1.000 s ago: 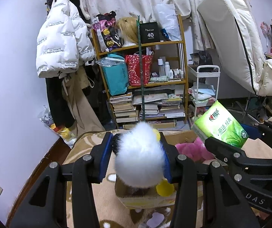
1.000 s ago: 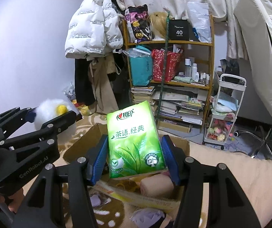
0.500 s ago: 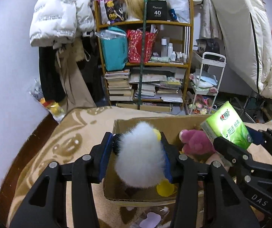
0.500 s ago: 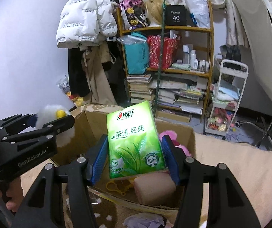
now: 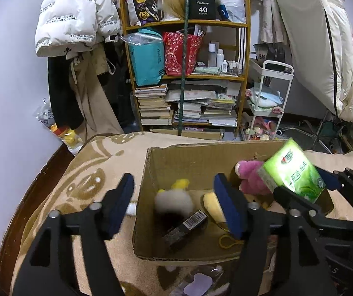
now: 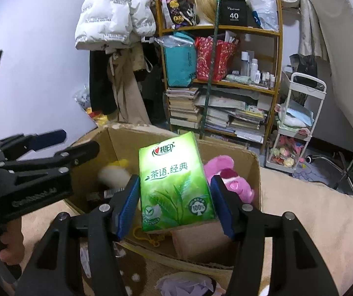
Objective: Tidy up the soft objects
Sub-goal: 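Open the left gripper over the box while the right gripper releases the tissue pack inside, then withdraw both tools from the box toward the clear bag and the doll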
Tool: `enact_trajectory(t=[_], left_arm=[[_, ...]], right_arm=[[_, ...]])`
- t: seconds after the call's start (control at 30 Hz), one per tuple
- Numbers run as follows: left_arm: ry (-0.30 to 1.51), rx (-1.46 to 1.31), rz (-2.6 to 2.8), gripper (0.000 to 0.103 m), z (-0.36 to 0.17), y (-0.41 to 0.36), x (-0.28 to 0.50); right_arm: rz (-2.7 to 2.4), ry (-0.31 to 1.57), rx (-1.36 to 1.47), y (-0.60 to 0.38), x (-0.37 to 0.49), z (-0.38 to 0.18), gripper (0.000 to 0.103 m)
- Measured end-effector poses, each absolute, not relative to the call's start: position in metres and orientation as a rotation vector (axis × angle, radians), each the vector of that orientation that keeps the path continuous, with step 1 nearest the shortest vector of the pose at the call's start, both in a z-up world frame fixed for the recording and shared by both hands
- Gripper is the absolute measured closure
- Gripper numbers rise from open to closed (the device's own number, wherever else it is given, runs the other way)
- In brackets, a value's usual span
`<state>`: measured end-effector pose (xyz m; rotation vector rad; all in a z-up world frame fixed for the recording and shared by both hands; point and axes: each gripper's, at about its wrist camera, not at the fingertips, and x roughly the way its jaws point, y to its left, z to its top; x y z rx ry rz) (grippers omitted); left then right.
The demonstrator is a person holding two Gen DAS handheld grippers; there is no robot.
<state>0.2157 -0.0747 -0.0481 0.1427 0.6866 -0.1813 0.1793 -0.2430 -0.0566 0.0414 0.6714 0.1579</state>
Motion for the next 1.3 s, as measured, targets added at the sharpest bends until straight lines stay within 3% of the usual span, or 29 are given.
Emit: enact_trajectory(t=[0.07,0.2,0.33,0.4,0.5,0.67,0.77,1.3], left_arm=[[0.678,0.152,-0.181,0.033,-0.046,-0.076,0.214],[0.680,0.158,-0.178,0.026,-0.045,-0.076,0.212],[0.686,0.168,-0.173,0.024,-0.041,-0.074,0.208],[0.681,0.177,-0.166,0.020,-0.038,-0.072,0.205],[0.675,0.176,-0.164,0.015,-0.033,-0.068,0.197],[0.680,0.167,-0.172,0.013,-0.021,-0.058,0.181],[0.681,0.162,-0.160,0.006,-0.017,-0.052,0.170],[0.756,0.166,-0.158,0.005,-0.010,-0.036,0.108]], right_arm=[[0.156,0.670,0.049,-0.244,0.179,-0.057,0.040],[0.154,0.664,0.071,-0.248,0.177,-0.055,0.021],[0.161,0.667,0.094,-0.250,0.172,-0.051,0.019],[0.153,0.662,0.108,-0.252,0.168,-0.049,0.008],[0.141,0.651,0.136,-0.255,0.159,-0.044,0.004],[0.127,0.644,0.147,-0.259,0.144,-0.033,0.002],[0.115,0.638,0.150,-0.261,0.131,-0.026,0.002],[0.101,0.630,0.135,-0.249,0.066,-0.005,0.002]])
